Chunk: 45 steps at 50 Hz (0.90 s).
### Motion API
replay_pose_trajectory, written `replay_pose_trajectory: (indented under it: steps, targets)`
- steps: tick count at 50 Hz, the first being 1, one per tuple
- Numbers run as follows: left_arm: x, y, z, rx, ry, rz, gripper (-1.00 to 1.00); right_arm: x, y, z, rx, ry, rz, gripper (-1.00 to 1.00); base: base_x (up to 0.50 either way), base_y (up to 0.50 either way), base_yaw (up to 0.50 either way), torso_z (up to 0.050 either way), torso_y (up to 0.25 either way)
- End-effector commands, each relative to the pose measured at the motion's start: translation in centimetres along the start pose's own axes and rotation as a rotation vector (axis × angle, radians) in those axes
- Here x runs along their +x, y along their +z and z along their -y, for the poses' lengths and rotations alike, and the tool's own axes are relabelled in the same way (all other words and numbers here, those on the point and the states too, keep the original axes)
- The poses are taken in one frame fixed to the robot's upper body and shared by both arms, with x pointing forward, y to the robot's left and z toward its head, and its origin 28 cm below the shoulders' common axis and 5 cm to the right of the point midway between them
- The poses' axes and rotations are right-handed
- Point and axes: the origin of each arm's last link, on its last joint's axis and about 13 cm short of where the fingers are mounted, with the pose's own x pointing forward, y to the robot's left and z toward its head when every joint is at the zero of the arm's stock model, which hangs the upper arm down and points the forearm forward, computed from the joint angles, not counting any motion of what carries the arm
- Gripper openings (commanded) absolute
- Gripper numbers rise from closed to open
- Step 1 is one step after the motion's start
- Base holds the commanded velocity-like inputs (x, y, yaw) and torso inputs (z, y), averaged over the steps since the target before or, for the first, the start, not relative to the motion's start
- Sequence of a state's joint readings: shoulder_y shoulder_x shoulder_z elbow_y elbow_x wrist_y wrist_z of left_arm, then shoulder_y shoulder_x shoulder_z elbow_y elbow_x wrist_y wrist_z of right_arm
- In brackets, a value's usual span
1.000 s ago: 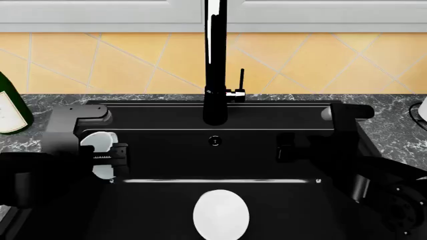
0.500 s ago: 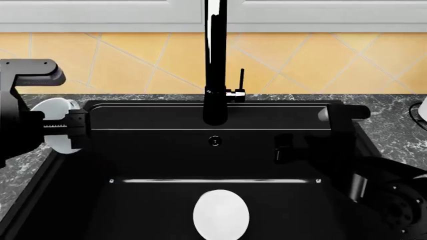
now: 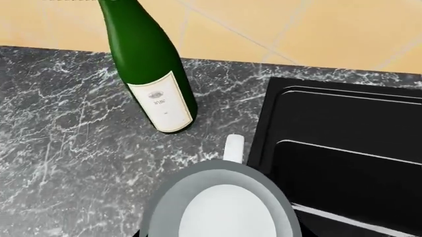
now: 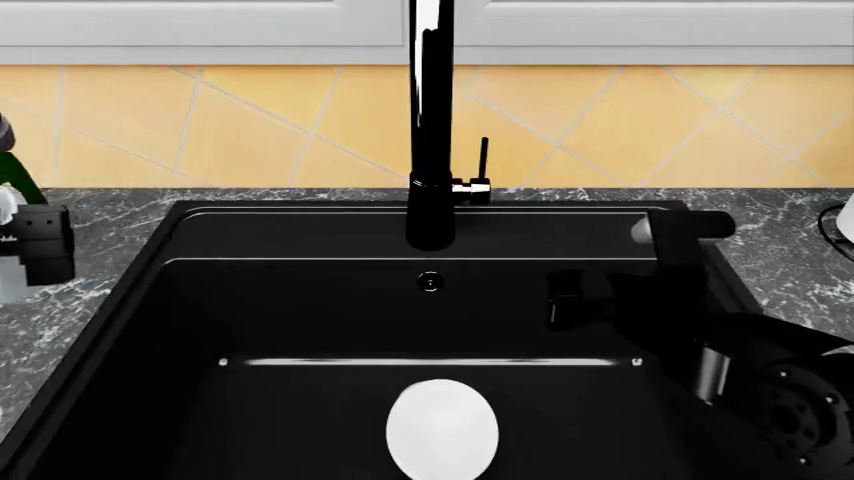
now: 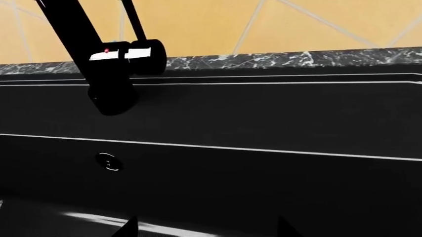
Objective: Pick the cup and bowl from the sink and place them on the counter for drying.
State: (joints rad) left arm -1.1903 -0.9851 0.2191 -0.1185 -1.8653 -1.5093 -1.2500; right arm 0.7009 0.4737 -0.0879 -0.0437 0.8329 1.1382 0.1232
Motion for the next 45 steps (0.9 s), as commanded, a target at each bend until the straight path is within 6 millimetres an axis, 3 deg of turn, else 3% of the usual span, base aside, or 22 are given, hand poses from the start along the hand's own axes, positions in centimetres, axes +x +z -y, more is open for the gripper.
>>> replay_pose_trajectory:
  steps: [1, 10, 25, 30, 45]
  targets:
    - [-1.3, -1.4, -2.2, 0.012, 0.095, -0.021, -1.0, 0.1, -0.1, -0.1, -0.003, 0.006, -0.009, 1.0, 0.0, 0.0, 0.0, 0.0, 0.0]
    - [-2.2, -3.5, -5.3, -0.045, 0.169, -0.083, -1.0, 0.4, -0.3, -0.3, -0.019, 0.016, -0.013, 1.0, 0.0, 0.0, 0.0, 0.0, 0.0]
    - [-0.7, -6.3, -4.3, -0.074, 0.137, -0.165, -1.0, 0.2, -0.6, -0.3, 0.001, 0.021, -0.018, 1.0, 0.0, 0.0, 0.0, 0.0, 0.0]
    - [-0.5, -6.8, -5.1, -0.092, 0.14, -0.178, -1.0, 0.2, -0.7, -0.4, 0.001, 0.02, -0.021, 1.0, 0.0, 0.0, 0.0, 0.0, 0.0]
    - [0.2, -8.1, -5.2, -0.13, 0.15, -0.207, -1.0, 0.4, -1.0, -0.5, 0.004, 0.023, -0.027, 1.0, 0.0, 0.0, 0.0, 0.0, 0.001]
